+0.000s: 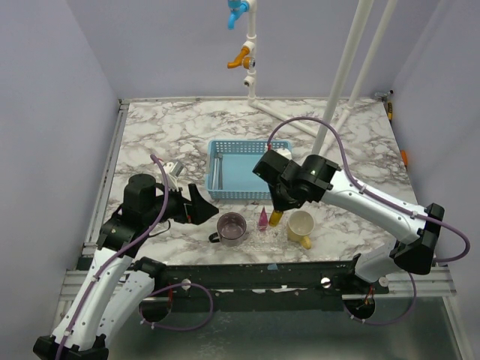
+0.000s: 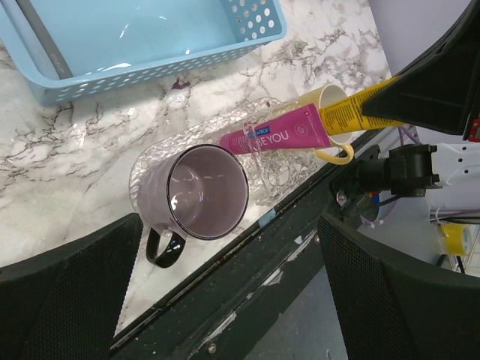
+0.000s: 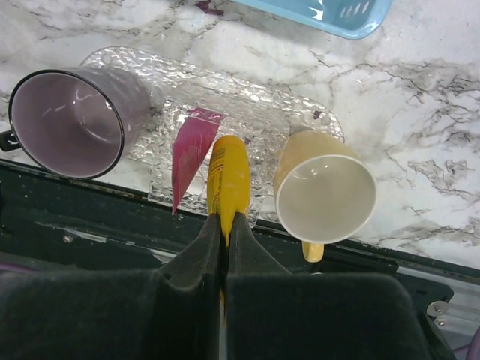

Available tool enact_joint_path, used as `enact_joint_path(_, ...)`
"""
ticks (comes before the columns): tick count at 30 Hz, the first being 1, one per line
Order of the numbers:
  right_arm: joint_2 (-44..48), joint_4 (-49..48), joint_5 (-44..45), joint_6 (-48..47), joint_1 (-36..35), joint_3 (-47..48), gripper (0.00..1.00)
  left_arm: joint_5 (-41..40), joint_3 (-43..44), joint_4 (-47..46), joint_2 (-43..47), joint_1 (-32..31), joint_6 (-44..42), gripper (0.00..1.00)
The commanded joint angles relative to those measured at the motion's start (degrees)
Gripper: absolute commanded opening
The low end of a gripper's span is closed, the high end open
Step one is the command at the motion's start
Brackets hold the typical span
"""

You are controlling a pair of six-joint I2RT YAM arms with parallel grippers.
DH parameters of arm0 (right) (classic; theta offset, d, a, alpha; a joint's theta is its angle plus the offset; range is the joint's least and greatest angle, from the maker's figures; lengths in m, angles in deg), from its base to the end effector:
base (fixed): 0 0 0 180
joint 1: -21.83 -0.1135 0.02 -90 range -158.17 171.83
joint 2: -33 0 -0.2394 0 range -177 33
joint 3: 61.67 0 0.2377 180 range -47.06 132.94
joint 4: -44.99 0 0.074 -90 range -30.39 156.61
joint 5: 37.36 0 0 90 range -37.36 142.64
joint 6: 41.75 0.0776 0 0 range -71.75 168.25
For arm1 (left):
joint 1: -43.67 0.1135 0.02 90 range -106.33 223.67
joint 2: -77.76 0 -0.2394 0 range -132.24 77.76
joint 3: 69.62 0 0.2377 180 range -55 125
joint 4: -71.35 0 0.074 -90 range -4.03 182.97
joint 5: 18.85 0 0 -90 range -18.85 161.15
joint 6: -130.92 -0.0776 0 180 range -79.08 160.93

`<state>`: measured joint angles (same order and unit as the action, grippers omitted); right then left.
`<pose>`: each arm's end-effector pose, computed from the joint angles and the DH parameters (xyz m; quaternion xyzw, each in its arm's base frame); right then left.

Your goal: Prepare toiletry sets of a toothbrush and toothpaste on the tray

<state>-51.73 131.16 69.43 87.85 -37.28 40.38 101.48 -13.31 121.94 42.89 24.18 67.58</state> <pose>0.1622 0.2274 0.2844 -0.1384 0.9630 0.0443 0.2272 0.1453 -0.0930 0.2686 0.0802 0.8389 -0.3991 0.3613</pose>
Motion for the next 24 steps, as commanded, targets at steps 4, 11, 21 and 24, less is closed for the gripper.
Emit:
enact_joint_path(4, 0.38, -3.12, 1.57, 0.91, 0.41, -3.25, 0.0, -1.23, -0.73, -1.45, 0.05, 0.32, -0.55, 0.99)
enact_joint_path(11, 0.12, -5.44, 2.71, 1.33, 0.46, -6.19, 0.0, -1.14, -0.81, -1.52, -0.31, 0.28, -0.52, 0.99)
enact_joint_path(21, 0.01, -8.61, 3.76, 2.09, 0.42, -9.89, 0.0, -1.39, -0.82, -1.51, -0.46, 0.27, -0.46, 0.99)
enact_joint_path(24, -0.23, -9.26, 4.09, 2.07, 0.44, -10.65, 0.0, -1.41, -0.87, -1.51, -0.54, 0.29, -0.46, 0.99)
